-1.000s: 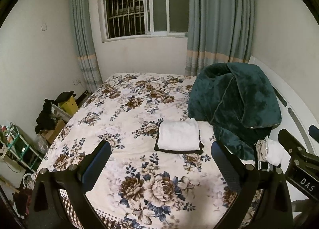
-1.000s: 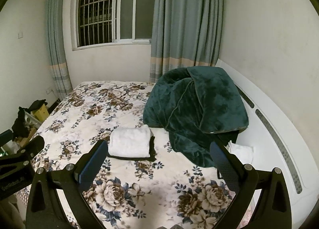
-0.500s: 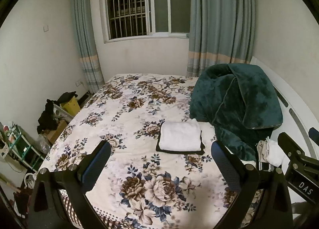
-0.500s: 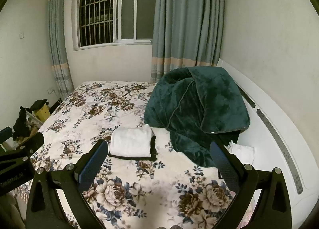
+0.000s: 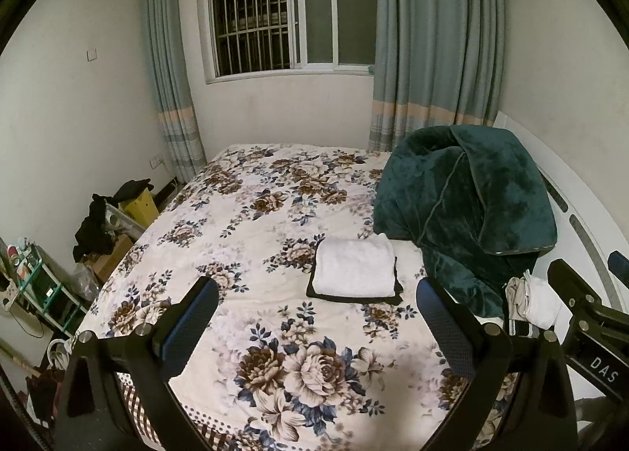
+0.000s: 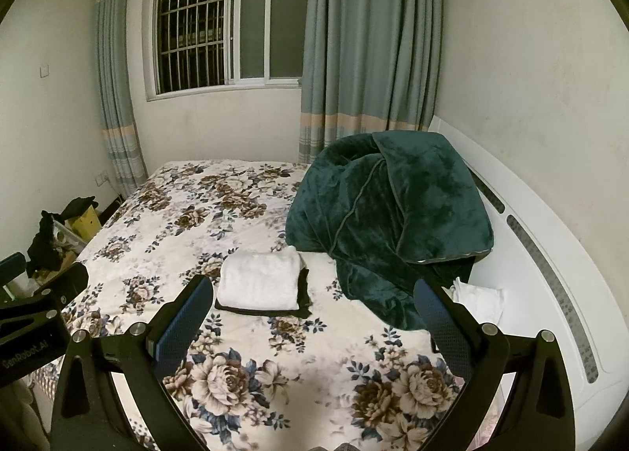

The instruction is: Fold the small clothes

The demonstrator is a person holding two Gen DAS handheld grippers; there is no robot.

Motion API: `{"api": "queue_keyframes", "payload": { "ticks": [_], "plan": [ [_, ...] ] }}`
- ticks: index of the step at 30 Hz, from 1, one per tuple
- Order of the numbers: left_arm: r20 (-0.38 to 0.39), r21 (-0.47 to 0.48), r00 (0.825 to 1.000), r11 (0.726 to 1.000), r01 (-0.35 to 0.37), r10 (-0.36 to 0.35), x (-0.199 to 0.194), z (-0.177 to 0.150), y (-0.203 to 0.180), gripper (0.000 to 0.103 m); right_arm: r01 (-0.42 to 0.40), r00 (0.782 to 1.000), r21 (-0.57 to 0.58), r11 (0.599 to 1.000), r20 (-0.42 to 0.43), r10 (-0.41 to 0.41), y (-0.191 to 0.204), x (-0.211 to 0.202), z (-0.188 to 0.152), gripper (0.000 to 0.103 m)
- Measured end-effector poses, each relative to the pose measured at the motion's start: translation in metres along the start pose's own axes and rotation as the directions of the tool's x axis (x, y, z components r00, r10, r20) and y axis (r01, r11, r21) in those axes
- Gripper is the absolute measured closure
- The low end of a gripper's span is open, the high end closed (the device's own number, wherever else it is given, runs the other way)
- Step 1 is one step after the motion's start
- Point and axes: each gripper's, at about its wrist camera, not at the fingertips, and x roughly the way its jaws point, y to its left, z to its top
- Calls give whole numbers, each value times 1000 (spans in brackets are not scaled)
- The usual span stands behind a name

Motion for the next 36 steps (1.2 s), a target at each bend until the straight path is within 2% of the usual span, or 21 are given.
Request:
{"api": "queue_keyframes", "payload": {
  "ticks": [36],
  "plan": [
    [15,-7,1000,1000,-12,13,-10,-2,0,0,6,1000,9,1000,3,-6,8,-5,-6,0]
  ]
}}
